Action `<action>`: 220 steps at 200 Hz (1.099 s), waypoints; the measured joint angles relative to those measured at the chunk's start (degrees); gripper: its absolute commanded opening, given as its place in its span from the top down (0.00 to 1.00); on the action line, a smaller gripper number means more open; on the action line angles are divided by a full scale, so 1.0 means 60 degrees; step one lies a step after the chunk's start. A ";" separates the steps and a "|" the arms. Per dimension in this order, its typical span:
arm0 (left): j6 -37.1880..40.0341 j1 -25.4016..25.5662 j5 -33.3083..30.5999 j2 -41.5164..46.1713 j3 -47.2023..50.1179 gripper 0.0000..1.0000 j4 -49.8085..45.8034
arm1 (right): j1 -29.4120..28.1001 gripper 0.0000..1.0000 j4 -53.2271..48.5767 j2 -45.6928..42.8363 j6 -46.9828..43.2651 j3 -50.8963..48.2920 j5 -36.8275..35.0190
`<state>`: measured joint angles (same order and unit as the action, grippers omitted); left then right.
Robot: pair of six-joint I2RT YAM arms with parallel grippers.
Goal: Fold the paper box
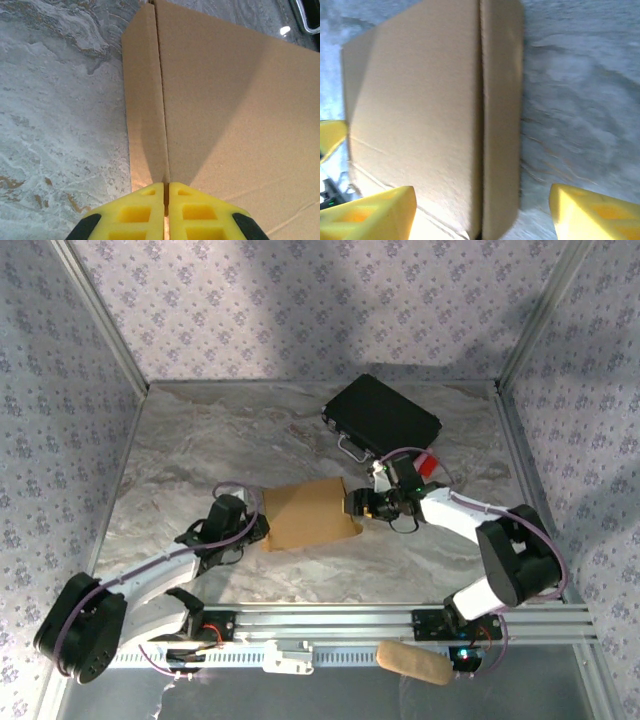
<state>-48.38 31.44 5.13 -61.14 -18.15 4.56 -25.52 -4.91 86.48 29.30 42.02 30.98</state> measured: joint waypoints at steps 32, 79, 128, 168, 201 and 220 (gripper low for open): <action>0.0073 -0.0266 0.0248 0.0149 0.0164 0.97 0.0135 | 0.0339 0.23 0.0514 0.0703 -0.0011 0.0062 0.0998; 0.0066 -0.1038 0.0739 0.0816 0.0798 1.00 0.0466 | 0.0648 0.19 0.1115 0.1293 0.0011 0.0058 0.2036; 0.0095 -0.1297 0.1009 0.0852 0.0831 1.00 0.0463 | 0.0532 0.20 0.2688 0.1792 0.0780 0.0036 0.2965; 0.0098 -0.1322 0.1035 0.0798 0.0831 1.00 0.0495 | 0.0335 0.23 0.3519 0.2422 0.1410 0.0040 0.3315; 0.0095 -0.1366 0.0994 0.0798 0.0831 1.00 0.0492 | 0.0273 0.27 0.4328 0.2692 0.1985 -0.0015 0.3464; 0.0091 -0.1366 0.0969 0.0798 0.0841 1.00 0.0495 | 0.0084 0.30 0.4943 0.2925 0.2455 -0.0018 0.3504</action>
<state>-47.83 23.24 10.94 -56.36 -13.10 7.53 -25.02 24.75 104.03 44.03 41.91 52.01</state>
